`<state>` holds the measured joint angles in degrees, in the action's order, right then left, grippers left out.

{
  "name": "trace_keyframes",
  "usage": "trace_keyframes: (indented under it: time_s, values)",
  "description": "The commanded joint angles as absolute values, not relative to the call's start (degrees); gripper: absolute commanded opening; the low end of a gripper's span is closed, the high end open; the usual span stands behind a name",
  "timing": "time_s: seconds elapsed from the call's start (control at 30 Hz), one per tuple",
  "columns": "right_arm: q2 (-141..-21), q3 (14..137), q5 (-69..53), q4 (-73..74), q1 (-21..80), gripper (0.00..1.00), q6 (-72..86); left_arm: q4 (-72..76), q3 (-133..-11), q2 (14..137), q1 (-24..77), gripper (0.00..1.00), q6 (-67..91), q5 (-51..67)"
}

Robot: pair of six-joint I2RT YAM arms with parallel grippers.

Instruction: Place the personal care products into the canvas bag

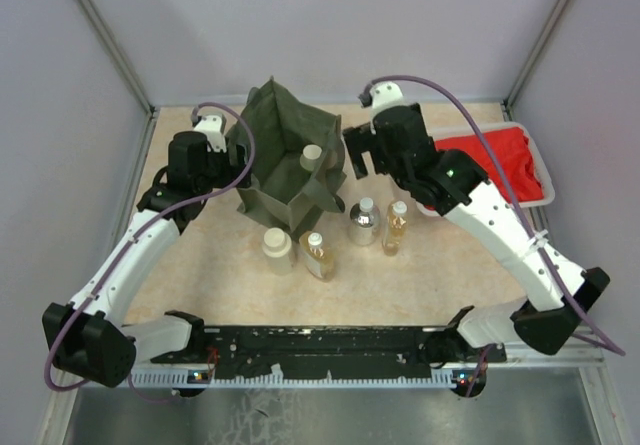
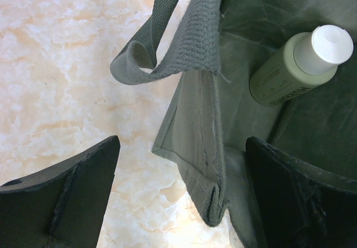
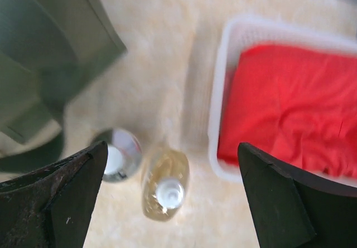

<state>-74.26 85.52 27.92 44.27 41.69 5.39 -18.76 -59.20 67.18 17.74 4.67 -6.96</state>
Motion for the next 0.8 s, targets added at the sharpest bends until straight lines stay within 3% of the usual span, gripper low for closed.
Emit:
trace_keyframes:
  time_s: [0.0, 0.47, 0.6, 0.77]
  values:
    - [-69.6, 72.7, 26.5, 43.9, 36.4, 0.99, 13.3, -19.6, -58.6, 67.5, 17.7, 1.00, 3.5, -6.9]
    - [-65.5, 60.6, 21.1, 43.1, 34.9, 0.98, 19.2, -19.8, -58.5, 66.9, 17.7, 1.00, 3.5, -6.4]
    - [-66.6, 57.7, 19.0, 40.8, 34.8, 0.93, 19.7, -19.9, -58.5, 66.8, 17.7, 1.00, 3.4, -6.6]
    - [-68.5, 54.9, 18.1, 36.7, 34.8, 0.79, 20.0, -20.1, -58.4, 66.8, 17.7, 1.00, 3.2, -7.2]
